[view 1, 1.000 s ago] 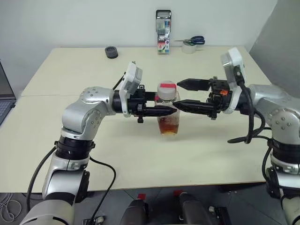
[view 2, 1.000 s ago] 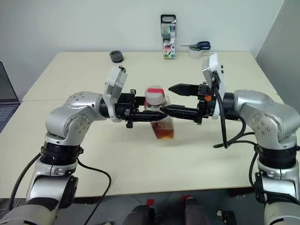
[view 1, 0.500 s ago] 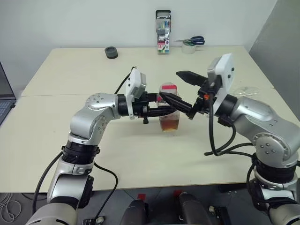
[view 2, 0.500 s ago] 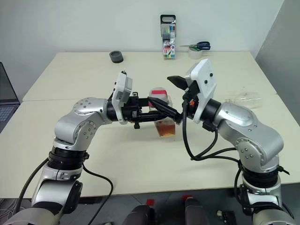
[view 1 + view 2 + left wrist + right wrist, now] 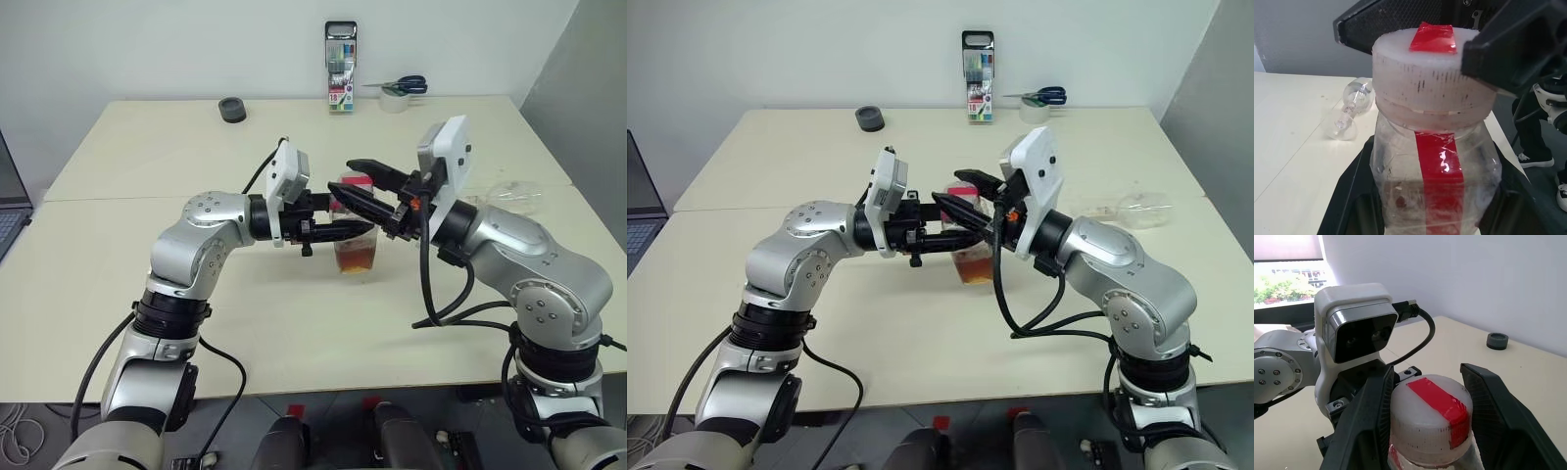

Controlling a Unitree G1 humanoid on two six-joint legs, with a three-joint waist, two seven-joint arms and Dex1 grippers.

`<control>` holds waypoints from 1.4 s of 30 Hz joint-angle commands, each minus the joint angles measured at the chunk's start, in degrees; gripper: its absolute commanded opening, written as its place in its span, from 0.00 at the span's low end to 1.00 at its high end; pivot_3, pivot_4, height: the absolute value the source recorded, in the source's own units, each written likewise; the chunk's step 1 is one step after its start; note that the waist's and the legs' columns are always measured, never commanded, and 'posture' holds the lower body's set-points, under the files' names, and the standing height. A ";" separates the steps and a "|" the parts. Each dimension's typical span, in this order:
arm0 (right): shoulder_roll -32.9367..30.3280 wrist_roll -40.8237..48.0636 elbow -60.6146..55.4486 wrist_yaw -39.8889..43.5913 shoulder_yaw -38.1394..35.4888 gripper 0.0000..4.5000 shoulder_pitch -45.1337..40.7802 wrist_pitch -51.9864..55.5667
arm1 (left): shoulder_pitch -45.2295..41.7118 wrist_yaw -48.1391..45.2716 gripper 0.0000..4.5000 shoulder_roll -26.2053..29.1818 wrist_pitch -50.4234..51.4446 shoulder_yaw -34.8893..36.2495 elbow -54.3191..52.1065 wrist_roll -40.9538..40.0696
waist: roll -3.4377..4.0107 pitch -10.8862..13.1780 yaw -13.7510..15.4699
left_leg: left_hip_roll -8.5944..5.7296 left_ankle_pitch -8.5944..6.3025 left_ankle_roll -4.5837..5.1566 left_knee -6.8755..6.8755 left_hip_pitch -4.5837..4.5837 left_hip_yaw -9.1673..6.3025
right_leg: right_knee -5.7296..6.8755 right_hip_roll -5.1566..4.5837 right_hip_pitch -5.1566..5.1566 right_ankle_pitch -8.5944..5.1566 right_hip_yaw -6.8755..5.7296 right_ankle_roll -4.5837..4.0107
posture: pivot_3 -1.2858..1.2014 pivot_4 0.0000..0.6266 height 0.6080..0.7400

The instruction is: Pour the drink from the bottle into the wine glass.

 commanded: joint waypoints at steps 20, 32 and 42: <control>-11.29 0.78 25.46 35.56 0.34 0.57 -13.62 -10.10 | -4.38 -5.35 0.42 1.98 2.49 2.07 -2.85 -3.79 | 0.00 0.00 -0.01 | 0.03 0.00 0.01 0.00 0.05 0.00 | -0.02 0.04 0.06 0.00 -0.01 0.00 | 0.52 0.24 1.00; -4.78 6.26 0.16 5.79 -6.19 0.99 -2.38 1.38 | -1.72 -1.14 0.42 0.60 2.30 2.34 -4.46 -4.25 | 0.00 0.00 -0.01 | 0.03 0.00 -0.01 0.00 0.02 -0.02 | 0.01 -0.06 0.01 0.00 0.00 0.00 | 0.52 0.24 1.00; -0.86 3.09 -2.10 -2.96 -2.60 0.99 -3.95 0.58 | -2.74 -2.09 0.42 -0.36 1.32 1.20 -2.68 -3.55 | 0.00 0.00 0.10 | -0.02 0.00 -0.01 0.01 0.02 -0.01 | -0.01 -0.04 0.02 0.00 -0.01 0.00 | 0.52 0.24 1.00</control>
